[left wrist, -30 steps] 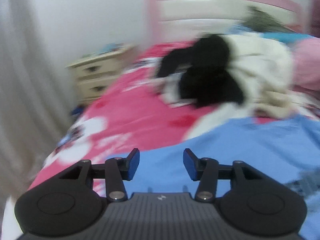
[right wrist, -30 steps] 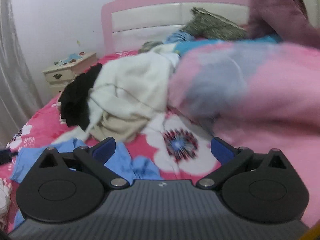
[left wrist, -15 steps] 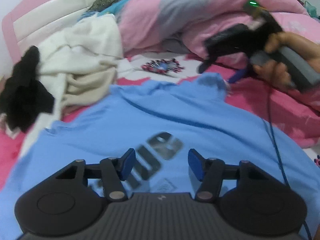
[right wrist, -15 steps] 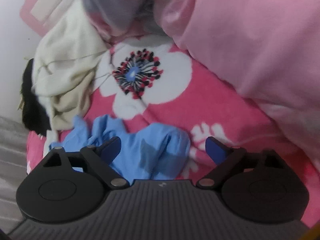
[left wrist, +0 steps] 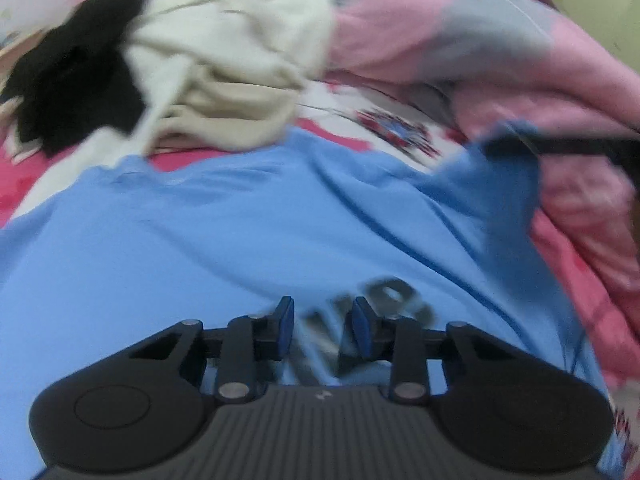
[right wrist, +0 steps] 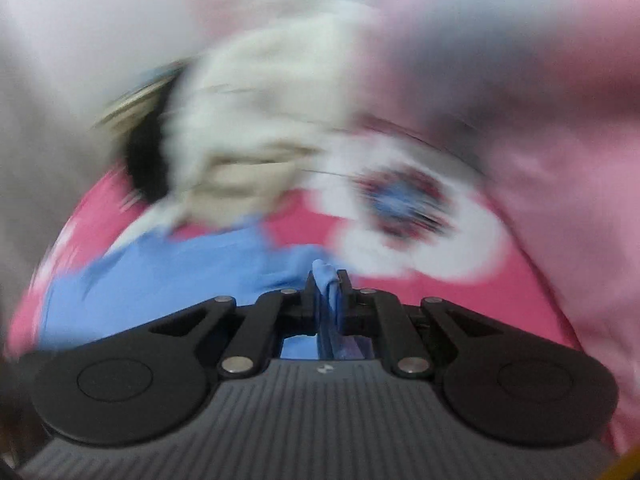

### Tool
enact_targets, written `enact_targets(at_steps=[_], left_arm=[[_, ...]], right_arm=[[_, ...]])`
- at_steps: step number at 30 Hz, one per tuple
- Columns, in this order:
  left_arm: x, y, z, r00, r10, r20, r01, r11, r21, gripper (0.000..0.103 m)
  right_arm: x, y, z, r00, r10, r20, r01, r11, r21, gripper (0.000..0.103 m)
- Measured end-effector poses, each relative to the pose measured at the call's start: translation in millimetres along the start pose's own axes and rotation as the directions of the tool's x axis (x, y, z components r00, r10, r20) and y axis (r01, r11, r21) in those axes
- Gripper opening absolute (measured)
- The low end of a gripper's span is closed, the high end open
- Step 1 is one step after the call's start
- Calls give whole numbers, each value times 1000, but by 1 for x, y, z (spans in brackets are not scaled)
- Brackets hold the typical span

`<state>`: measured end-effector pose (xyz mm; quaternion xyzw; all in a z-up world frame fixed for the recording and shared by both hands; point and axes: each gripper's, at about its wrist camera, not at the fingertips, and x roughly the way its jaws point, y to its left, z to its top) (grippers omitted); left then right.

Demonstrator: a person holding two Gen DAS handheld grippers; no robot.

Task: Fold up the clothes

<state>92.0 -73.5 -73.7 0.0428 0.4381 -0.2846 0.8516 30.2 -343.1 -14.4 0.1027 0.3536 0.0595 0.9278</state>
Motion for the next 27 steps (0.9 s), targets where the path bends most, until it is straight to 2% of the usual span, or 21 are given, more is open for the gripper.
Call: enact_targets(at_steps=[1, 2, 3, 4, 6, 8, 9, 10, 11, 12, 15, 17, 18, 19, 20, 22, 25, 27], left_arm=[[-3, 10, 3, 1000, 11, 11, -11, 1000, -28, 33], [-5, 19, 5, 1000, 23, 19, -22, 998, -53, 32], [-6, 29, 8, 999, 36, 26, -34, 996, -79, 32], [-7, 38, 10, 998, 48, 30, -45, 993, -108, 32], [-7, 50, 13, 998, 54, 34, -48, 987, -154, 32], [-7, 55, 15, 998, 51, 44, -43, 984, -173, 32], [-8, 55, 15, 998, 48, 49, -39, 984, -173, 32], [-7, 54, 16, 998, 40, 54, -30, 985, -170, 32], [-6, 53, 16, 998, 30, 58, -20, 986, -165, 33], [-6, 52, 17, 998, 20, 62, -10, 987, -160, 33], [-6, 49, 20, 996, -26, 84, 38, 987, -153, 34], [-8, 47, 26, 990, -83, 115, 101, 982, -157, 38], [-8, 45, 29, 986, -105, 128, 124, 980, -153, 41], [-8, 42, 33, 983, -124, 139, 144, 979, -145, 43], [-6, 39, 37, 981, -131, 145, 151, 979, -137, 44], [-2, 34, 42, 978, -153, 142, 173, 975, -138, 44], [4, 35, 46, 970, -210, 120, 229, 958, -174, 44], [5, 44, 47, 966, -234, 110, 253, 942, -220, 47]], right_arm=[[-2, 24, -7, 999, 38, 4, -37, 991, -132, 6], [-1, 50, -21, 998, 64, -3, -62, 958, -280, 6], [1, 74, -36, 996, 83, -17, -82, 905, -417, 7], [6, 90, -55, 996, 83, -37, -90, 843, -531, 8], [16, 122, -92, 994, 73, -76, -106, 682, -724, 10], [22, 137, -124, 994, 46, -96, -105, 531, -841, 17], [20, 142, -132, 995, 43, -92, -101, 478, -872, 18], [15, 142, -134, 995, 53, -87, -102, 457, -884, 21], [8, 140, -129, 993, 77, -86, -112, 475, -873, 25], [0, 137, -122, 991, 100, -88, -127, 508, -852, 28], [-17, 109, -81, 981, 162, -107, -192, 732, -653, 41], [-19, 76, -54, 981, 164, -105, -193, 882, -430, 44], [-19, 59, -42, 981, 162, -102, -186, 933, -308, 44], [-14, 41, -34, 983, 153, -99, -169, 968, -185, 45], [-8, 22, -29, 983, 149, -105, -157, 985, -67, 45], [6, -2, -26, 977, 162, -141, -152, 985, 82, 45], [33, -13, -29, 958, 210, -194, -184, 972, 146, 45], [46, -3, -27, 946, 262, -191, -238, 961, 143, 45]])
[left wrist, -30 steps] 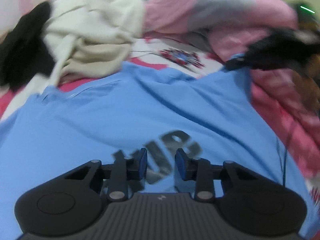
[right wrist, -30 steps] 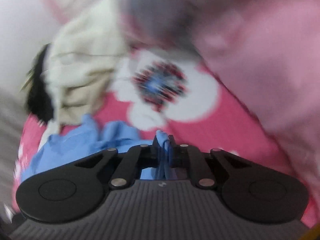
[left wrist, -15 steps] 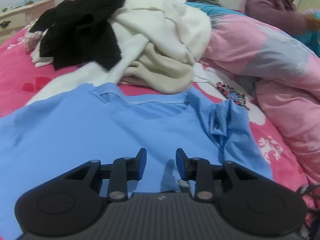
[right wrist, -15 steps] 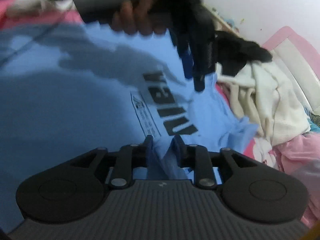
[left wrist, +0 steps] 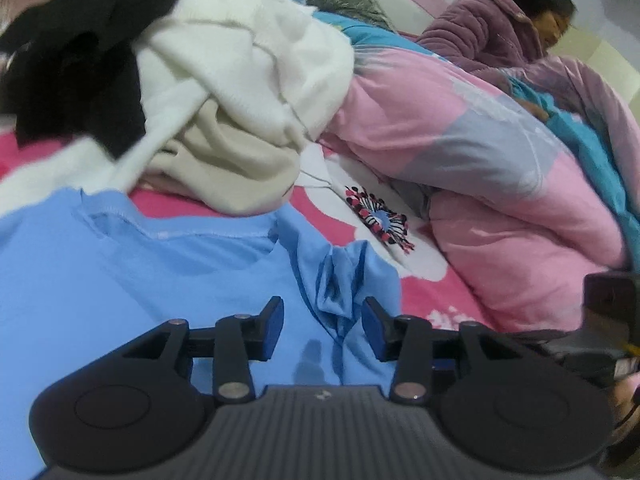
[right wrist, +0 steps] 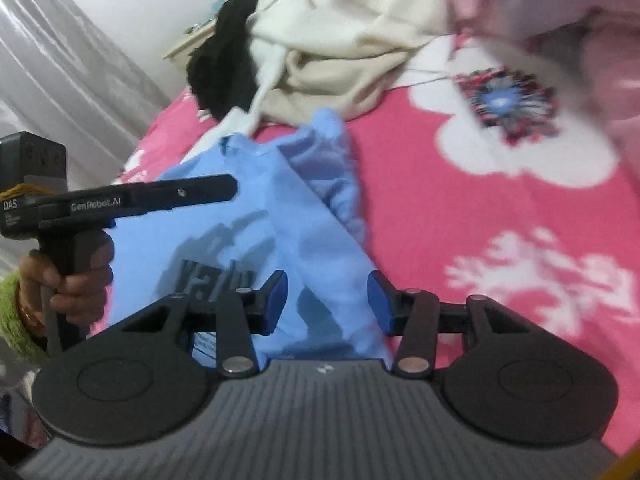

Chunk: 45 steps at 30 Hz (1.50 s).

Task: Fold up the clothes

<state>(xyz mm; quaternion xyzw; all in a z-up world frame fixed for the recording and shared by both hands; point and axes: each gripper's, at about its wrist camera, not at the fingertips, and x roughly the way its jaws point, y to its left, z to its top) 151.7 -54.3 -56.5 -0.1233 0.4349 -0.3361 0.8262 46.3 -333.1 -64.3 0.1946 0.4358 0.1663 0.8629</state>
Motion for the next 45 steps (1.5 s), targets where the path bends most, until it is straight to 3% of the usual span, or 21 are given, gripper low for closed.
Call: enact_targets(at_steps=[3, 5, 7, 11, 13, 16, 18, 19, 21, 23, 25, 27, 31, 32, 35, 37, 38, 39, 42, 44, 45], left_arm=[[-6, 20, 8, 1000, -21, -6, 20, 996, -82, 49], [-10, 36, 13, 1000, -22, 0, 22, 990, -137, 53], [-12, 47, 16, 1000, -11, 5, 12, 982, -188, 54], [-9, 53, 15, 999, -37, -16, 33, 977, -209, 54], [-6, 49, 13, 998, -47, -30, 41, 982, -183, 54], [-1, 44, 10, 995, -84, -51, 75, 985, -158, 54], [3, 40, 11, 991, -120, -61, 110, 982, -152, 54], [5, 38, 12, 989, -135, -60, 125, 981, -145, 54], [5, 34, 15, 988, -143, -50, 135, 981, -136, 54], [1, 37, 20, 990, -135, -32, 130, 982, -136, 54], [-6, 44, 28, 994, -111, -4, 110, 985, -133, 55], [-16, 58, 36, 996, -73, 44, 79, 985, -154, 56], [-21, 83, 36, 996, -58, 67, 73, 965, -251, 57], [-19, 86, 34, 996, -62, 57, 74, 963, -258, 57], [-7, 85, 27, 997, -79, 6, 78, 968, -240, 57], [0, 86, 23, 994, -110, -20, 101, 961, -257, 57], [4, 86, 21, 992, -126, -31, 113, 957, -266, 57], [7, 86, 19, 990, -136, -36, 121, 954, -276, 57], [10, 92, 18, 989, -137, -45, 118, 948, -296, 57], [10, 96, 17, 990, -135, -49, 114, 947, -301, 57], [11, 98, 16, 990, -134, -51, 112, 946, -303, 57]], right_arm=[[11, 44, 1, 997, 78, 20, -72, 976, -205, 45], [21, 82, -11, 994, 104, -13, -101, 908, -407, 45], [34, 116, -31, 991, 115, -71, -135, 811, -569, 45], [33, 142, -57, 979, 132, -156, -203, 727, -656, 45], [16, 134, -53, 991, 98, -92, -134, 751, -647, 47], [0, 91, -24, 999, -23, 49, 44, 868, -494, 62], [2, 58, -2, 994, -79, 81, 102, 931, -351, 72], [9, 44, 7, 995, -78, 61, 93, 948, -303, 78], [26, 21, 19, 998, -67, 3, 66, 973, -222, 78], [36, 12, 26, 995, 71, -64, -78, 991, -109, 76], [41, 15, 32, 955, 286, -79, -286, 958, 11, 77], [44, 21, 38, 873, 485, -55, -478, 872, 108, 78], [47, 22, 43, 771, 637, 14, -621, 747, 238, 83], [43, 18, 42, 755, 655, 38, -639, 723, 263, 85], [31, 7, 40, 743, 664, 85, -657, 699, 282, 89], [28, 4, 37, 748, 658, 84, -649, 700, 297, 90], [31, 5, 37, 766, 639, 72, -628, 720, 296, 91], [33, 7, 38, 790, 611, 56, -599, 749, 282, 91], [41, 27, 47, 899, 438, -11, -434, 894, 112, 91], [38, 57, 39, 942, 330, -57, -335, 937, -96, 91], [36, 73, 35, 958, 278, -74, -287, 938, -196, 91]])
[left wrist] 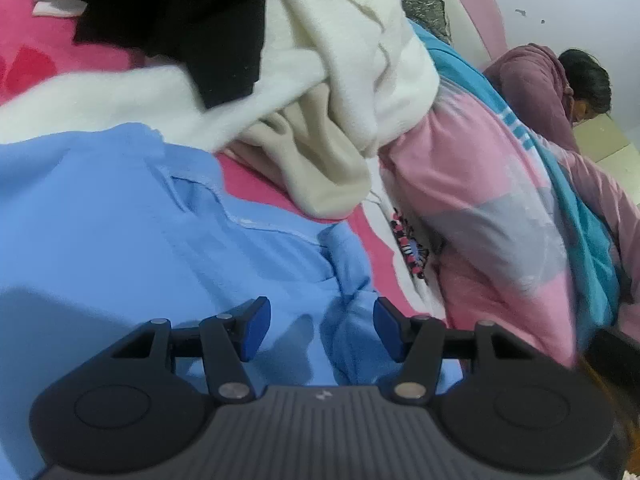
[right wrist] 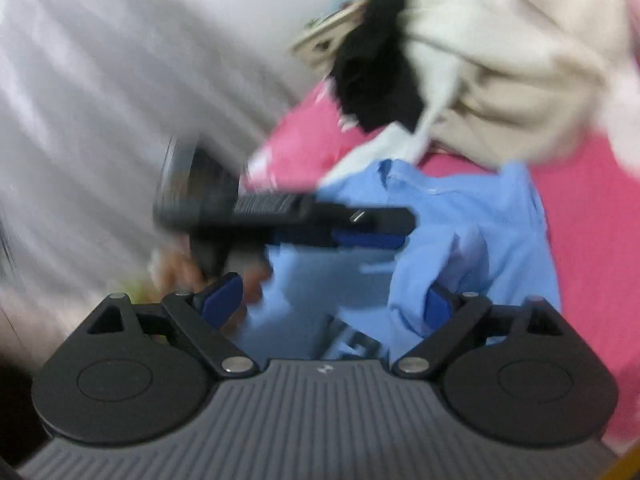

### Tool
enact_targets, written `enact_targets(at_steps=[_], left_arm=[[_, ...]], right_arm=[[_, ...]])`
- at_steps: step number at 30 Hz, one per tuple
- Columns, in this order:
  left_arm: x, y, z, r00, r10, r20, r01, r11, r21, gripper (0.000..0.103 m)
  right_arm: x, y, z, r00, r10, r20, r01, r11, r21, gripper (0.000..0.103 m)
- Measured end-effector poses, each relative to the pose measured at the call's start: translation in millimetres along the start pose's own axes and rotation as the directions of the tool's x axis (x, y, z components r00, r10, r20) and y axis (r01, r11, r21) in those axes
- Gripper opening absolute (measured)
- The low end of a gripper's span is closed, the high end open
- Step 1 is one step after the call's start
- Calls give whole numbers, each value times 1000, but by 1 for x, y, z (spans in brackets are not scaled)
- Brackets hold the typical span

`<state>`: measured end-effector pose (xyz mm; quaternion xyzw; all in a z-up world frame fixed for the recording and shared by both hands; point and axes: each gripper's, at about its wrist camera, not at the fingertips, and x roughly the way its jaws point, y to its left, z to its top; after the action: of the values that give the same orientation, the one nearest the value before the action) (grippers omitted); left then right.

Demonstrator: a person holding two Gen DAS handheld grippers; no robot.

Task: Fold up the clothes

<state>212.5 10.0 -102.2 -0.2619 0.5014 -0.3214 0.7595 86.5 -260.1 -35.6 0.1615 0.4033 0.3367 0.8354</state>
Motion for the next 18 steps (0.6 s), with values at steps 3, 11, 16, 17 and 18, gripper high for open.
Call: enact_targets(at_steps=[3, 11, 16, 17, 18], left_arm=[[-1, 3, -2, 1000, -1, -8, 1, 1000, -1, 57], [0, -17, -7, 1000, -17, -27, 19, 996, 90, 58], [5, -30, -16, 998, 36, -60, -25, 984, 177, 58], [5, -30, -18, 997, 36, -66, -23, 983, 183, 58], [5, -31, -20, 997, 36, -72, -21, 982, 189, 58]], right_arm=[[22, 54, -16, 991, -114, -75, 86, 948, -306, 92], [77, 142, -123, 880, -472, 59, 201, 257, -945, 97], [50, 156, -143, 830, -537, 153, 257, 123, -959, 99], [37, 159, -139, 825, -548, 139, 270, 165, -949, 100], [24, 161, -134, 822, -558, 115, 281, 222, -934, 100]])
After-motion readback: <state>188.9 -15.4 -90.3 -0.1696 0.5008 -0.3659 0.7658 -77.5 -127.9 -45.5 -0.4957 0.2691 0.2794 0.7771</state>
